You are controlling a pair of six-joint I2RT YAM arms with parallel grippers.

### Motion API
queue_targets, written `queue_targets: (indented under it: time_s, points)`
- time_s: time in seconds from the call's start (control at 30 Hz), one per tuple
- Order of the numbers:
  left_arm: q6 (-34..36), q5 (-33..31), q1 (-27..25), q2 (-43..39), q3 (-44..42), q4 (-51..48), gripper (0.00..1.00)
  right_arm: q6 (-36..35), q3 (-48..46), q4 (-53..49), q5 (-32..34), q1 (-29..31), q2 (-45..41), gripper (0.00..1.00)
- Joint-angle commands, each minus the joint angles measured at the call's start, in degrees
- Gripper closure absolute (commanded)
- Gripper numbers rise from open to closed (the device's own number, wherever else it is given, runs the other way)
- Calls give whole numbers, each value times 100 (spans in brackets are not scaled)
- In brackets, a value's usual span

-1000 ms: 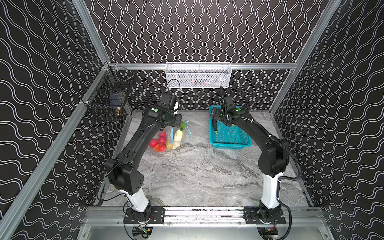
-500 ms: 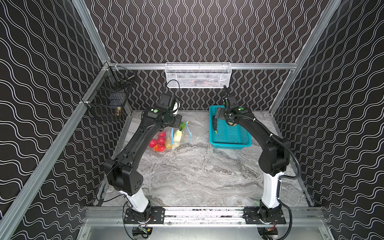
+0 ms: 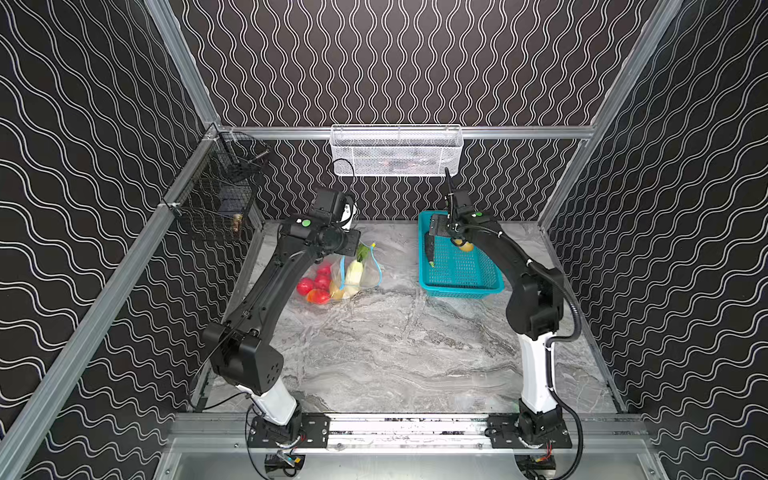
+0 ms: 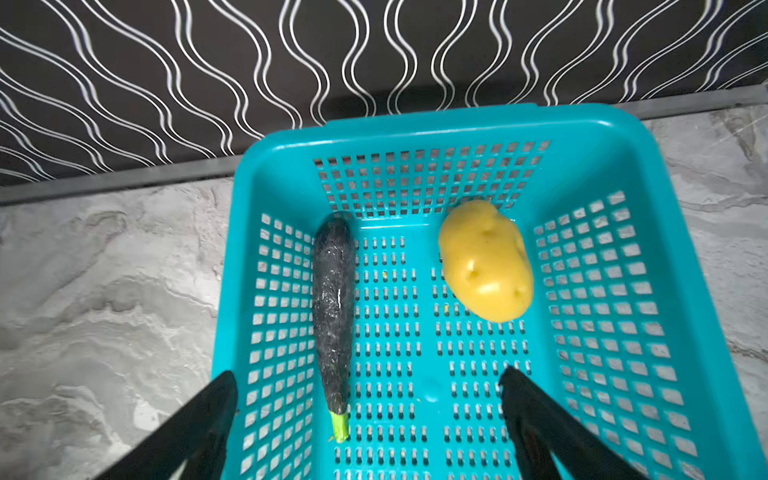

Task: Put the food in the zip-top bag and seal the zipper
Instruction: 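Withdraw the right gripper from the bag back over the basket, then lower the right gripper onto the yellow potato and close it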

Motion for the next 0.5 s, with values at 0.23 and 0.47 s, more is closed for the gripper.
queue_targets:
  time_s: [0.23,0.47]
  points:
    - [16,-4,66,7,108,71,100,-277,704,-527,66,-341,661,1]
    - [-19,71,59,78,139,58,100,-778,801,-112,185,-480,942,1]
